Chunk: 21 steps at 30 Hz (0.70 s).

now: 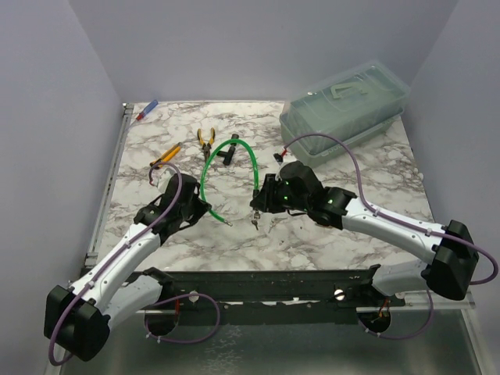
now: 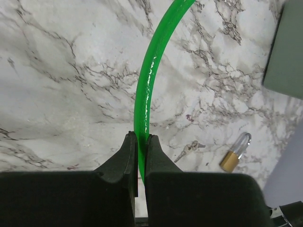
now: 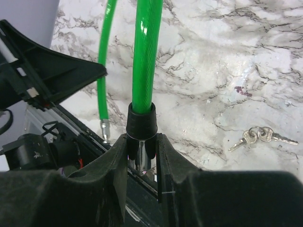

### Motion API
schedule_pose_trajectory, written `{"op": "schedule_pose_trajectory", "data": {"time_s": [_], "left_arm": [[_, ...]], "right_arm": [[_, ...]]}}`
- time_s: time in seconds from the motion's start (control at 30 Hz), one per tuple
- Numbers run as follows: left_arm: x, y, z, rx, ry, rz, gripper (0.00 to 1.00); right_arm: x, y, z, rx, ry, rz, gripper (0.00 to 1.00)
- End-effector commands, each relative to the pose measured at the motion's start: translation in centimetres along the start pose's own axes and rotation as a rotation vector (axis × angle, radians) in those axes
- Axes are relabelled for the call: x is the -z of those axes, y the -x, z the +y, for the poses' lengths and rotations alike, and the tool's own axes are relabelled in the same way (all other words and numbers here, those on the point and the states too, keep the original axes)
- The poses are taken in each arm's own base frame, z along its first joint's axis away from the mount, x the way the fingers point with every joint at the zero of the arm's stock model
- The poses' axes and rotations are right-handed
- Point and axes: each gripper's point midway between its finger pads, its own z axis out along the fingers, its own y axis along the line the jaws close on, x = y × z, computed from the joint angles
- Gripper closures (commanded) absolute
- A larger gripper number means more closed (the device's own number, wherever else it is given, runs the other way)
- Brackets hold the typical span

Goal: Unlock with the key

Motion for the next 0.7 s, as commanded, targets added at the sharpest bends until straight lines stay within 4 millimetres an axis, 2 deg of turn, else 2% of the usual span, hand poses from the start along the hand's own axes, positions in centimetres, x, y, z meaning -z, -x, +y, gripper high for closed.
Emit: {"op": "schedule_pose_trajectory", "data": {"time_s": [0.0, 0.17, 0.33, 0.47, 0.67], "left_arm": [[1.3, 3.2, 0.1, -0.229, 0.068, -0.111, 1.0], [2.1, 5.4, 1.0, -0.352, 0.173, -0.163, 1.0], [2.7, 7.9, 2.6, -0.424, 0.285, -0.216, 1.0], [2.5, 9.5, 4.0, -0.468, 0.358, -0.244, 1.0], [1.8, 11.0, 6.0, -0.489, 0.455, -0.23, 1.0]], "right_arm": [[-0.6, -1.2, -2.5, -0.046, -0.116, 0.028, 1.0], [-1.7, -2.5, -4.3, -0.123, -0.181, 0.071, 1.0], [-2.8, -3.5, -4.8, -0.181, -0.159, 0.113, 1.0], [-2.8, -3.8, -4.7, -0.213, -0.122, 0.13, 1.0], [-2.3, -3.7, -7.0, -0.295, -0.118, 0.123, 1.0]]}}
